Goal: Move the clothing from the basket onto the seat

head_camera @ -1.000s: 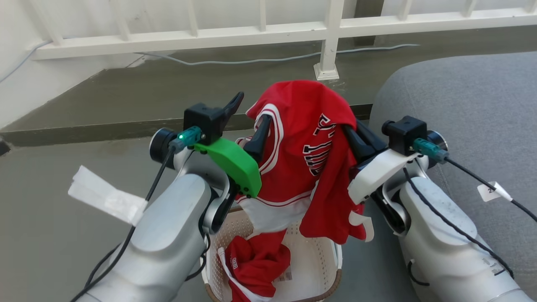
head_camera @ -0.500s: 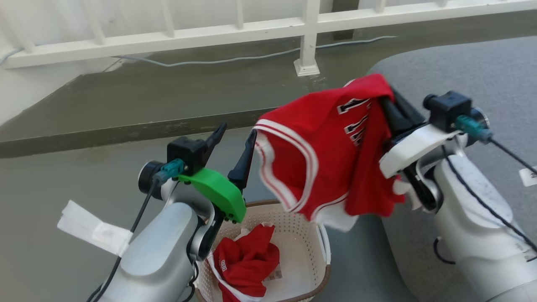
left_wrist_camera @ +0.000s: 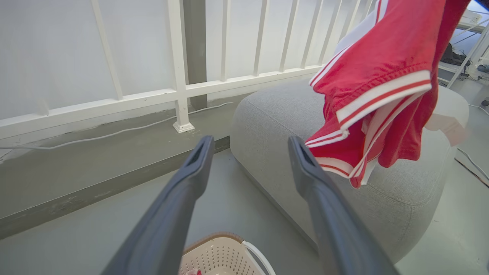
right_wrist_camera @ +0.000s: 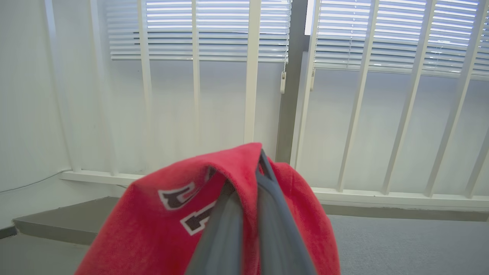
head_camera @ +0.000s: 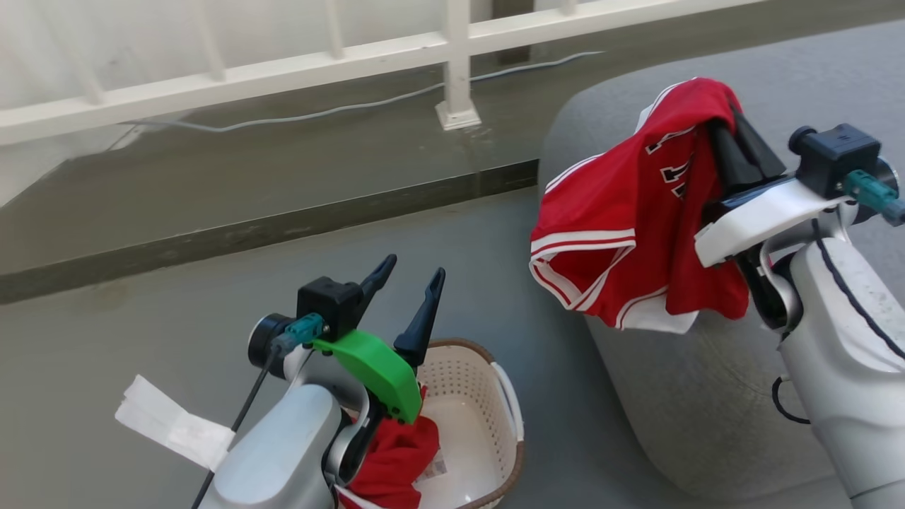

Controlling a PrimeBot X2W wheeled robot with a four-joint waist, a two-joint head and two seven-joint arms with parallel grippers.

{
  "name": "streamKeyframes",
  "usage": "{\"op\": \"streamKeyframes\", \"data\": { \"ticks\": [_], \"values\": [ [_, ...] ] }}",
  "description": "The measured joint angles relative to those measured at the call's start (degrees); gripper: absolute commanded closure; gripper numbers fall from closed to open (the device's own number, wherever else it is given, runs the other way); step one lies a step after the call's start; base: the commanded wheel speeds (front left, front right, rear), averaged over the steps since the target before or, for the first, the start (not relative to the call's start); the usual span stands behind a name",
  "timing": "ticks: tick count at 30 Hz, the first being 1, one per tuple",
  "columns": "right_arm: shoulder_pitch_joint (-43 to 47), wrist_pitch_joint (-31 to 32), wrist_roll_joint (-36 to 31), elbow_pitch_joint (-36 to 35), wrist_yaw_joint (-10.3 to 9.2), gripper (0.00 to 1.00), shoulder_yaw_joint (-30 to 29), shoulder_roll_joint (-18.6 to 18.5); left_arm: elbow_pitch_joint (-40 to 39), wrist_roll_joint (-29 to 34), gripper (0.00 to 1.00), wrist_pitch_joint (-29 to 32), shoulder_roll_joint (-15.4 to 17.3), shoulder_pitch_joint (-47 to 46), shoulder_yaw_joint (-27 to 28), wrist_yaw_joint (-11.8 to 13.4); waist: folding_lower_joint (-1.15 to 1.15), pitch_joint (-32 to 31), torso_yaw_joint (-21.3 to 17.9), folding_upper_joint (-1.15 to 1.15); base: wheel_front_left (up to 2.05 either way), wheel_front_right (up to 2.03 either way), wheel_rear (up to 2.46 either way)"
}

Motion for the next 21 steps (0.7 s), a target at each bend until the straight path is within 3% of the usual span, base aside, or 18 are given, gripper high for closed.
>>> {"op": "streamKeyframes", "data": {
  "ticks": [21],
  "values": [
    [2.98,0.00,1.87,-3.91,-1.52,1.00,-5.21,-3.36,-2.56,1.64,0.00,-0.34,-0.01,3.25,-0.40,-1.52,0.00,1.54,-12.92,0.00,0.00,0.00,0.00]
  ]
}}
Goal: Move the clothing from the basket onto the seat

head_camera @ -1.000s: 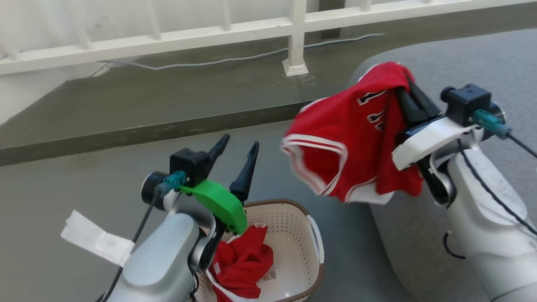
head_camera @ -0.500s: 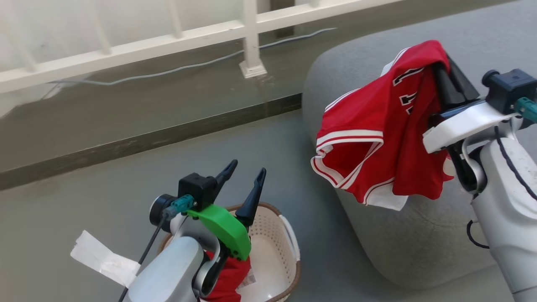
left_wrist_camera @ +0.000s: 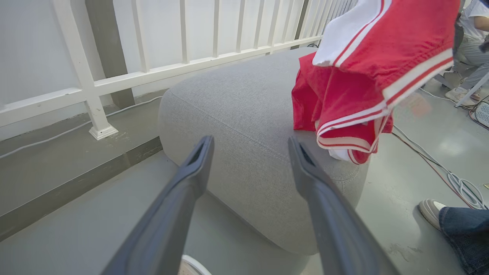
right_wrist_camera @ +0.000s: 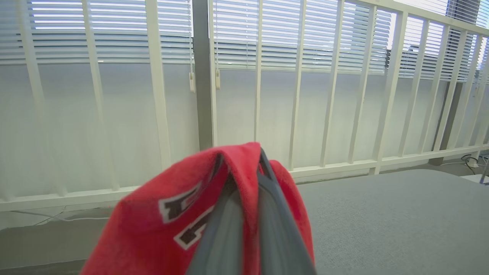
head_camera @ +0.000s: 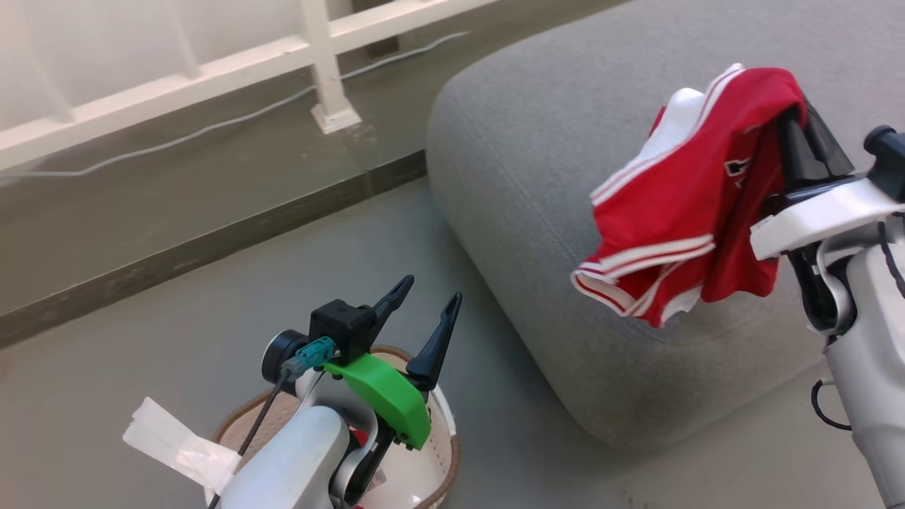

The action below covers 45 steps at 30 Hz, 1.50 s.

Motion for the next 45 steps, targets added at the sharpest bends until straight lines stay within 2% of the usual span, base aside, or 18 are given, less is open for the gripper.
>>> {"op": "streamKeyframes", "data": {
  "ticks": [6,14,21,29,35,42,45],
  "values": [
    [1.09,0.00,0.67,-1.72,-0.45,1.00,-2.38,-0.51,-0.74,2.21,0.00,-0.15,0.01,-0.07,-0.38,0.00,0.00,2.37,-2.32,0.00,0.00,0.00,0.00],
    [0.65,0.00,1.19,-3.47,-0.83,1.00,-4.21,-1.86,-2.11,3.35,0.00,-0.13,0.78,-1.04,-1.49,0.00,0.00,7.12,-3.00,0.00,0.00,0.00,0.00],
    [-7.55,0.46,1.35,-3.31,-0.76,1.00,-4.72,-3.45,-4.25,5.65,0.00,1.19,2.29,-4.36,-1.66,0.01,0.00,12.15,-2.28,0.00,0.00,0.00,0.00],
    [-20.07,3.72,1.72,-2.26,-0.88,1.00,-7.67,-6.03,-7.90,7.12,0.00,3.71,3.13,-8.05,-2.87,0.00,0.02,18.18,-0.07,0.00,0.00,0.00,0.00],
    [-27.76,5.93,2.20,-0.97,-2.01,1.00,-11.99,-10.77,-12.13,9.14,0.00,5.31,2.89,-11.84,-3.69,-0.42,0.02,22.55,2.87,0.00,0.00,0.00,0.00],
    [-32.70,8.20,3.19,2.27,-3.56,1.00,-14.74,-13.95,-14.97,10.24,0.00,7.20,3.41,-14.35,-3.85,-0.43,0.01,27.70,6.86,0.00,0.00,0.00,0.00],
    [-33.65,8.69,3.61,3.39,-4.07,1.00,-15.59,-14.17,-15.55,10.38,0.00,7.69,3.75,-14.91,-3.80,-0.43,0.01,29.20,7.95,0.00,0.00,0.00,0.00]
  ]
}}
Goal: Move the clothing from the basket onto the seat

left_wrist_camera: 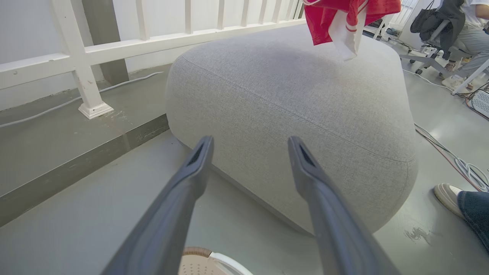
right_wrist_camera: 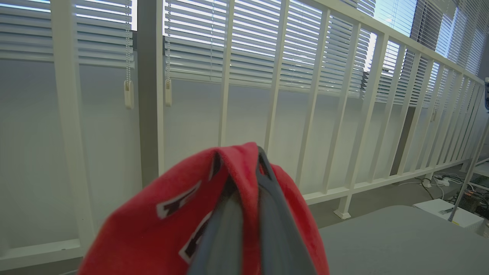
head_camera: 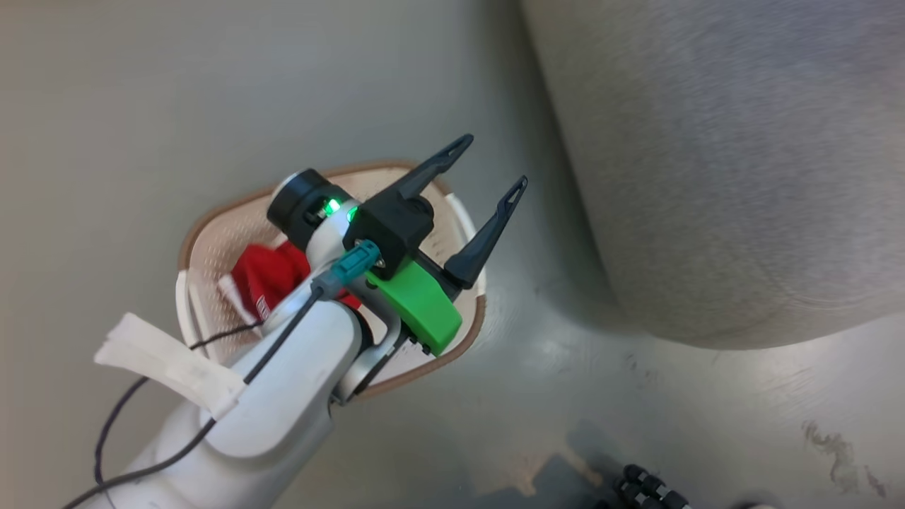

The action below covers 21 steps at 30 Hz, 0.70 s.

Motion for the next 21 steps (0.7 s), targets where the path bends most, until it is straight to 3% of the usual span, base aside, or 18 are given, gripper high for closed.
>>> {"op": "streamKeyframes", "data": {
  "ticks": [9,16,21],
  "values": [
    [-1.81,0.30,1.21,6.27,-1.49,1.00,-1.77,0.33,-2.78,1.00,0.00,2.69,3.47,-1.01,1.43,0.62,0.00,7.61,3.30,0.00,0.00,0.00,0.00],
    [-1.58,-1.54,1.65,11.48,-1.49,1.00,0.29,5.60,-3.55,2.12,0.00,3.48,5.22,-1.74,2.04,1.04,0.00,11.82,3.37,0.00,0.00,0.00,0.00],
    [0.65,-0.45,1.55,16.27,-1.43,1.00,1.79,6.17,-3.99,2.10,0.00,3.53,5.38,-1.75,2.38,1.04,-0.01,12.92,2.51,0.00,0.00,0.00,0.00]
  ]
}}
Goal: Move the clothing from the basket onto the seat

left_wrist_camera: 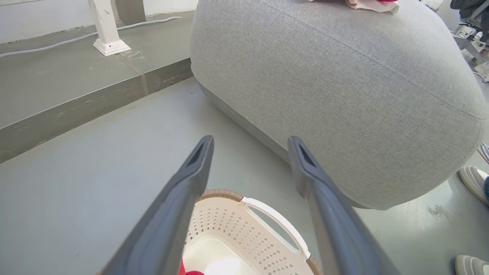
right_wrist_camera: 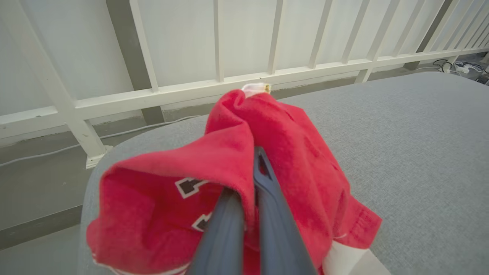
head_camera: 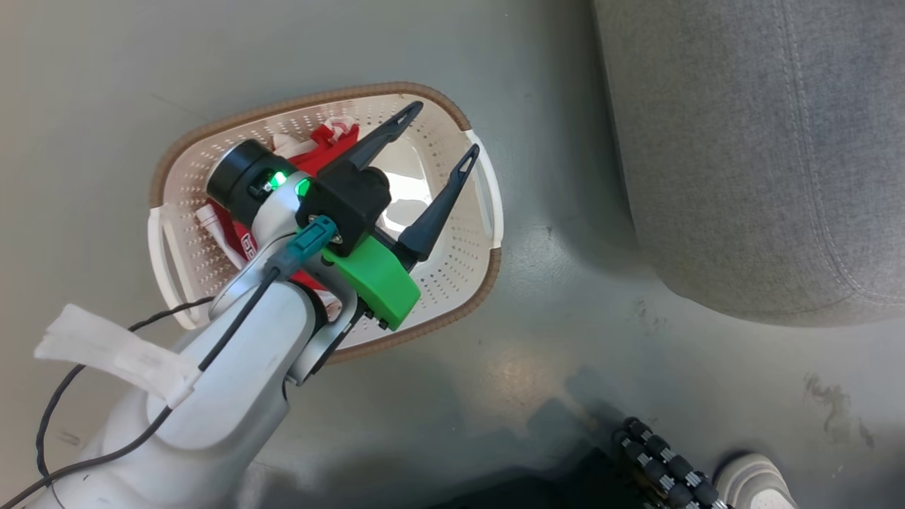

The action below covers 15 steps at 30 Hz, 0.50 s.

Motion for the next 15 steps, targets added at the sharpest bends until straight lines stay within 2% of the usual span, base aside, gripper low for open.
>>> {"op": "streamKeyframes", "data": {
  "ticks": [8,9,10,11,12,15],
  "values": [
    [-0.03,-0.19,0.00,3.46,0.40,1.00,1.40,2.14,-0.63,-0.19,0.00,0.05,0.90,0.00,0.81,0.16,0.00,0.58,-1.64,0.00,0.00,0.00,0.00],
    [-0.03,-0.44,0.00,3.70,0.62,0.90,1.46,2.14,-0.64,-0.19,0.00,0.05,0.90,0.00,0.83,0.16,0.00,0.58,-1.76,0.00,0.00,0.00,0.00],
    [-0.03,-0.91,-0.01,3.97,0.63,0.65,1.65,2.31,-0.63,-0.19,0.00,0.04,1.01,0.01,1.00,0.18,0.00,0.56,-1.90,0.00,0.00,0.00,0.00],
    [-0.03,-1.24,-0.07,4.25,0.79,0.35,1.91,2.69,-0.64,-0.19,0.00,0.04,1.13,0.01,1.26,0.29,0.00,0.53,-2.09,0.00,0.00,0.00,0.00],
    [-0.03,-1.77,-0.07,4.49,1.26,0.00,2.18,3.08,-0.64,-0.23,0.00,0.04,1.21,0.01,1.40,0.47,0.00,0.48,-2.30,0.00,0.00,0.00,0.00],
    [-0.03,-3.20,-0.10,5.09,1.98,0.00,2.89,3.94,-0.62,-0.34,0.00,-0.02,1.49,0.03,1.70,0.48,0.00,0.25,-2.98,0.00,0.00,0.00,0.00]
  ]
}}
